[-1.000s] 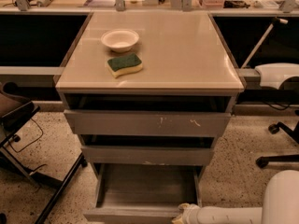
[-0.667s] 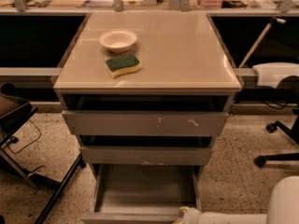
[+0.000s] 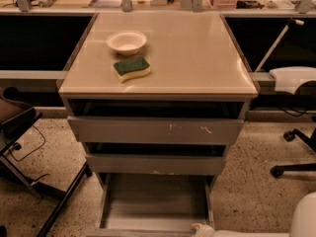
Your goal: Open bottom drawer
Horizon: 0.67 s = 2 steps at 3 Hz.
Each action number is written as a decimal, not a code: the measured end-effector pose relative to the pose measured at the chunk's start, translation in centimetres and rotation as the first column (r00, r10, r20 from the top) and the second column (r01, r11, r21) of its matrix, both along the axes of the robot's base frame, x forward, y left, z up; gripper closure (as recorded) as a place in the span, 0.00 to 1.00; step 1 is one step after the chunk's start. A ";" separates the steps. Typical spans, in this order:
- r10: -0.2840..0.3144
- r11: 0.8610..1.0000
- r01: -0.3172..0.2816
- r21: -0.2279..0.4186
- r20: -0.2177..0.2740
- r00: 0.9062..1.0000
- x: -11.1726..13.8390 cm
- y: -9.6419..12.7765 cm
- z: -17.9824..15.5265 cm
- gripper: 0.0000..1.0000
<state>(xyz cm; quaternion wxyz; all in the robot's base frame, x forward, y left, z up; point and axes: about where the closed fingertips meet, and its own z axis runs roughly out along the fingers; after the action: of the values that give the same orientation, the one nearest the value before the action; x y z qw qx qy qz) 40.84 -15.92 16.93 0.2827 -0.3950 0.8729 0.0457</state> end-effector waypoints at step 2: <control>0.000 1.000 0.000 0.000 0.000 1.000 0.0 0.0 0.0 0.81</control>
Offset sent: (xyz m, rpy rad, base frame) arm 0.0000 0.0000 0.0000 0.0000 0.0000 0.0000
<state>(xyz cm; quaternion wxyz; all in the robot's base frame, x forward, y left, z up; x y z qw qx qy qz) 40.84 -15.92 16.93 0.2827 -0.3950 0.8729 0.0457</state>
